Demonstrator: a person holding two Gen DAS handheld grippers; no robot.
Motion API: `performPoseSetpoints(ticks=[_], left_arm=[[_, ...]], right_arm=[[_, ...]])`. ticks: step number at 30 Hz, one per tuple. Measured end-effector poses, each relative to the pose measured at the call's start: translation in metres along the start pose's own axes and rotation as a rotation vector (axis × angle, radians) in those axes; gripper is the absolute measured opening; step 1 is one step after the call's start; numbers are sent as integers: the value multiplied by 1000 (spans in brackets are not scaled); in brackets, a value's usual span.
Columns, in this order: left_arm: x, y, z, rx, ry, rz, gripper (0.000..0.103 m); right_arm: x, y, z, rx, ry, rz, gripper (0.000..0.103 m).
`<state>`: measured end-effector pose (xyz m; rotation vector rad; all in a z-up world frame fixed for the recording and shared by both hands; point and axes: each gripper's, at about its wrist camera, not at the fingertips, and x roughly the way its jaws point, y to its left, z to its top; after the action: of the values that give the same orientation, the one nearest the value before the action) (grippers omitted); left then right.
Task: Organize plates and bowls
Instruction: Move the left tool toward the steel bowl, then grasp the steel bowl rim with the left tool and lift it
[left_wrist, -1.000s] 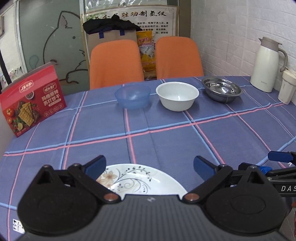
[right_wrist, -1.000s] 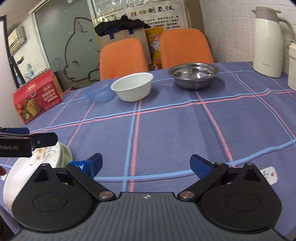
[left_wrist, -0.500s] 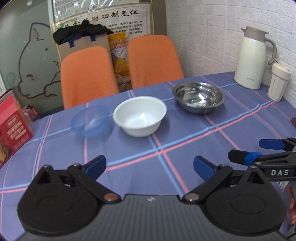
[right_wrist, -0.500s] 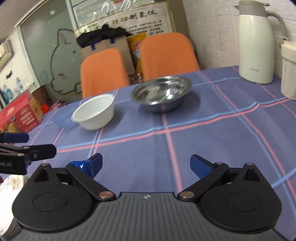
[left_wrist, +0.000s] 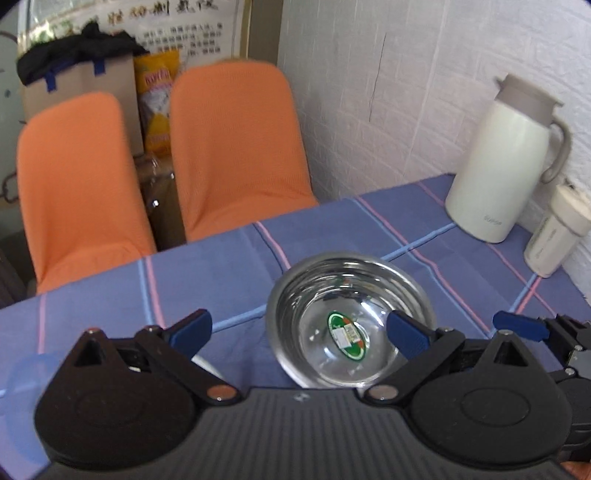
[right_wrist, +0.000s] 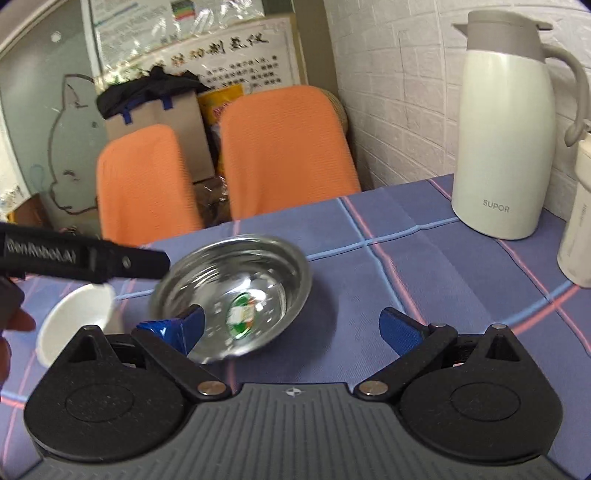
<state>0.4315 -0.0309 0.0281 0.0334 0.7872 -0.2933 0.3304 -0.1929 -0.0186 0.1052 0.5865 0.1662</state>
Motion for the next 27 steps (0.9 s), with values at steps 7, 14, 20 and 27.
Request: performPoseSetpoints(ticks=[7,14,20,27], left_arm=[[64,8,9,-45,100,-8,99],[82,5,4,0,127,14,98],[91,5,2,-8,157,10,95],[91,3,1,18,154,30,93]], right_arm=[[55,4,-2,-32,96,-30,89],[64,11,-7,-111,88,-62,90],[63,6,-8,-123,65,-54,91],[49,3,-2,-76,38,-38,87]])
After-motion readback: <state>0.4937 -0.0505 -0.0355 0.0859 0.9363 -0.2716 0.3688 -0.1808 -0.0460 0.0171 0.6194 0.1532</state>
